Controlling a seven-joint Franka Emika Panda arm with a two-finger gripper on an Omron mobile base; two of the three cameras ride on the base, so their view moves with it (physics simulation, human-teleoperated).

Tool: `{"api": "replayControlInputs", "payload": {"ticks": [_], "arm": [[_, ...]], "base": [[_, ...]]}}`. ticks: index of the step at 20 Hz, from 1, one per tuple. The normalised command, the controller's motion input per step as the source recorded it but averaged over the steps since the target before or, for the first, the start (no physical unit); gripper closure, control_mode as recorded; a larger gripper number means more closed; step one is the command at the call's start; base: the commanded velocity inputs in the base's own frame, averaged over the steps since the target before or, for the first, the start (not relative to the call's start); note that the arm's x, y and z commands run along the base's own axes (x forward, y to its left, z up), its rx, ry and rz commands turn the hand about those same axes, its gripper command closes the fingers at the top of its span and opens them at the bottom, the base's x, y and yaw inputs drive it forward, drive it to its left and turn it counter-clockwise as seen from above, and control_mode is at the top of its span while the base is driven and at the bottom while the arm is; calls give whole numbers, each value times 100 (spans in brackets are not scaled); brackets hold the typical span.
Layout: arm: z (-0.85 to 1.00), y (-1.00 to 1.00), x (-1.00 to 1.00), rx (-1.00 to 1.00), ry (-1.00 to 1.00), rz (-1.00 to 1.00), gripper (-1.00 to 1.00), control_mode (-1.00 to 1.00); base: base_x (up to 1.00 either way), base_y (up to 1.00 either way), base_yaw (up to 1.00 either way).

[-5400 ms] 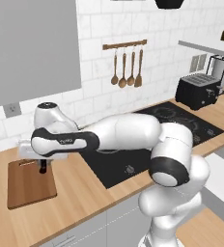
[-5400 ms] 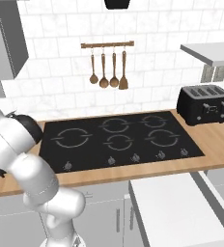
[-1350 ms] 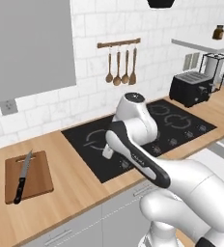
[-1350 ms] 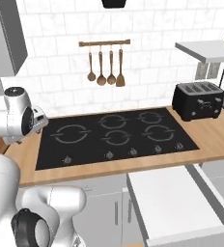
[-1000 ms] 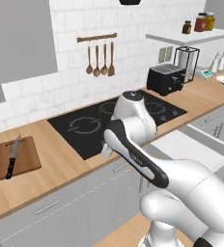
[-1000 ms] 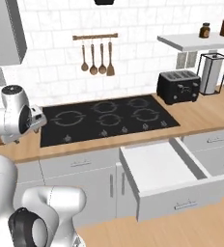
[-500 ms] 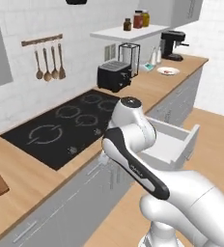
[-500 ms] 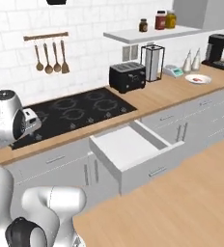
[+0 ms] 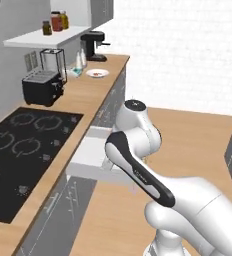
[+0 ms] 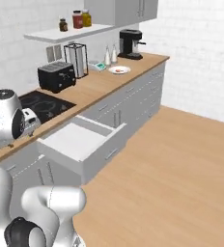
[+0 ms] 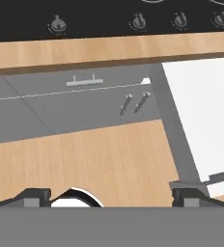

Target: Pick up the knife from the drawer and place it on the cutting board. Then place the meat from the plate to the cutting board.

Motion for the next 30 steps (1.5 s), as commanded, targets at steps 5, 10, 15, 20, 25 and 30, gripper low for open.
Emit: {"api": "replayControlInputs", "payload": {"ticks": [5, 10, 15, 20, 25, 30], "arm": [[0, 0, 0, 0, 0, 0, -100, 100], [0, 0, 0, 0, 0, 0, -100, 100], [0, 0, 0, 0, 0, 0, -100, 100], [0, 0, 0, 0, 0, 0, -100, 100], [0, 0, 0, 0, 0, 0, -100, 100], [0, 0, 0, 0, 0, 0, -100, 100]], "base": [[0, -32, -63], [0, -50, -53], [27, -33, -35], [96, -1, -1], [100, 0, 0], [100, 0, 0]]}}
